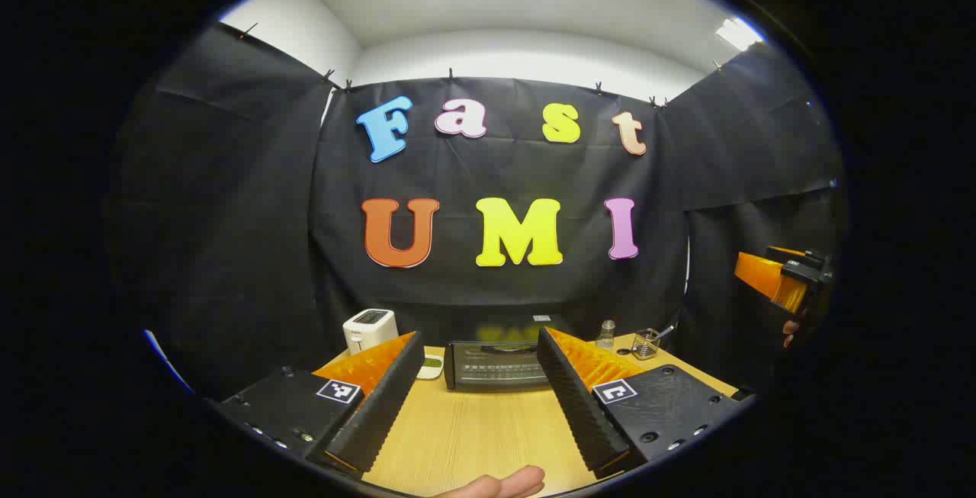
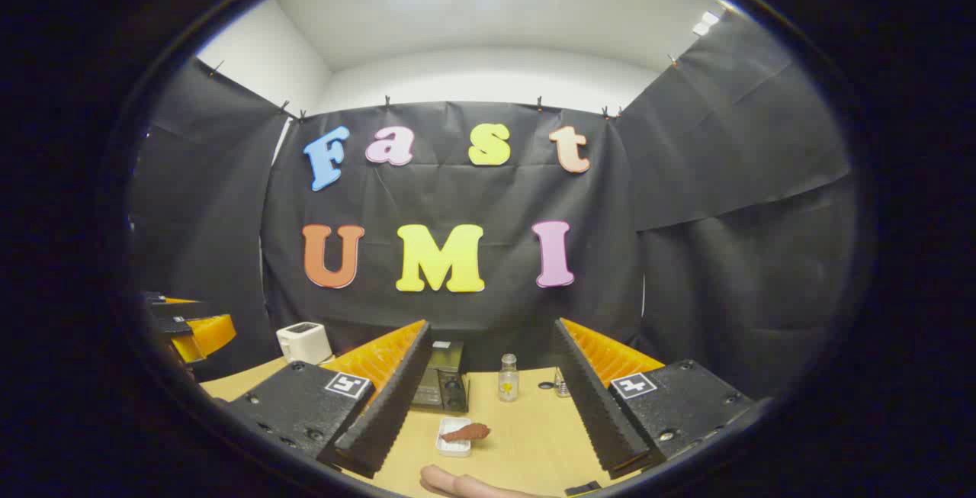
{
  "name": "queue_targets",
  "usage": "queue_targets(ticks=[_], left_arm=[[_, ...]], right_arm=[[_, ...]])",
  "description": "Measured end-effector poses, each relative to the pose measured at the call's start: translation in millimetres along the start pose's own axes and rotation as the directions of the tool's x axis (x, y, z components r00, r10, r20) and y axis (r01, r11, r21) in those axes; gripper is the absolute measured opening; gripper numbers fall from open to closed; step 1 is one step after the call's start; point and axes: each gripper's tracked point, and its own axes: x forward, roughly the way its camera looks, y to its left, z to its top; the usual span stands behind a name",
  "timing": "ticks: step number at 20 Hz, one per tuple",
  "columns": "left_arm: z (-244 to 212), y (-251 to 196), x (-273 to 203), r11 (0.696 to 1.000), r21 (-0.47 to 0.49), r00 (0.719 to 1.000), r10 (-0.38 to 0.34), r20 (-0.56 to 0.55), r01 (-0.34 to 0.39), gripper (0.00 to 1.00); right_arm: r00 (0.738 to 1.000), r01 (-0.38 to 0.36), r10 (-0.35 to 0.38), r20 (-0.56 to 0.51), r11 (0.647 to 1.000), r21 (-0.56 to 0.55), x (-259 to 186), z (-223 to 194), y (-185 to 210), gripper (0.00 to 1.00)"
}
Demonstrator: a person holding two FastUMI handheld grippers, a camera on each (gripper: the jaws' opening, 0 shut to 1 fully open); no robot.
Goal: Open the electric oven with the left hand, put the food in, and close the electric oven.
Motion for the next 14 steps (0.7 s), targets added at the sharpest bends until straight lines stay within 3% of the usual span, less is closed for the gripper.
queue_targets(ticks=[14], left_arm=[[-15.8, 1.7, 21.7, 1.0, -0.017, 1.0, 0.014, -0.002, -0.014, 0.95]], right_arm=[[1.0, -0.018, 0.018, -0.002, 1.0, 0.025, 16.2, -20.2, -12.6, 0.99]])
